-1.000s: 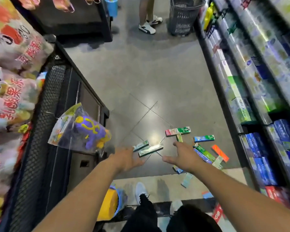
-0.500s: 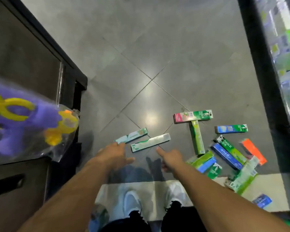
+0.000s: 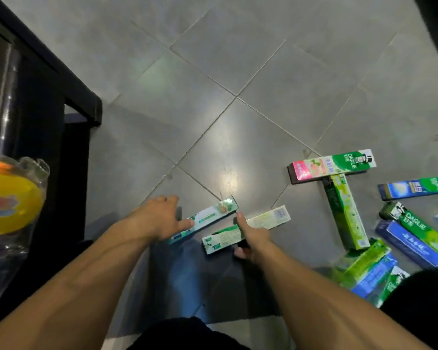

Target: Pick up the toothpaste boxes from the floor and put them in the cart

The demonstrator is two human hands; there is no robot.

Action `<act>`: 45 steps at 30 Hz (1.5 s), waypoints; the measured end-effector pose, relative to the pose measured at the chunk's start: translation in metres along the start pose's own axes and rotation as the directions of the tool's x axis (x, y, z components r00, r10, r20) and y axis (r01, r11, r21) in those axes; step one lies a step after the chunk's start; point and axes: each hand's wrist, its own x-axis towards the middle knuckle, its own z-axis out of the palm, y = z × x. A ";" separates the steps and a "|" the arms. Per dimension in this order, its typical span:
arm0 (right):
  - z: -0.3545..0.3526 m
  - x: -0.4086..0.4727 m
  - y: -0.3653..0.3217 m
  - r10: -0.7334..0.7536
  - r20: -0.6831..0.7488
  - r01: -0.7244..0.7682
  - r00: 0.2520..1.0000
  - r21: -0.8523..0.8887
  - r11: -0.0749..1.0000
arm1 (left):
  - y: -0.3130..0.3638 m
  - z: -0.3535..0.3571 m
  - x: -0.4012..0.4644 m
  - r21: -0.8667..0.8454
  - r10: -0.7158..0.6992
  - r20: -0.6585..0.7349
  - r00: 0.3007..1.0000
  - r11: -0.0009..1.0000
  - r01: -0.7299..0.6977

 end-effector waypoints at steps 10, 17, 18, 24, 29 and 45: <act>-0.034 -0.006 0.008 -0.025 -0.105 0.023 0.994 -0.025 0.999 | 0.006 0.049 0.037 0.023 0.065 0.035 0.997 0.998 -0.066; -0.074 -0.014 -0.002 -0.104 -0.091 0.080 0.990 -0.238 0.968 | 0.045 0.066 0.061 0.114 0.118 -0.096 0.988 0.988 -0.107; -0.076 -0.016 -0.003 -0.108 -0.073 0.086 0.991 -0.256 0.963 | 0.048 0.066 0.062 0.100 0.109 -0.118 0.987 0.990 -0.098; -0.086 -0.024 -0.023 -0.125 0.007 0.120 0.992 -0.338 0.933 | 0.046 0.032 0.061 -0.672 -0.005 -0.075 0.997 0.739 -0.046; -0.089 -0.066 -0.068 -0.180 0.106 0.207 0.978 -0.382 0.901 | 0.054 -0.030 0.010 -0.883 -0.026 -0.052 0.998 0.468 -0.034; -0.206 -0.489 -0.220 -0.391 0.304 0.484 0.868 -0.351 0.802 | 0.126 -0.274 -0.354 -0.784 -0.033 -0.199 0.980 0.605 -0.138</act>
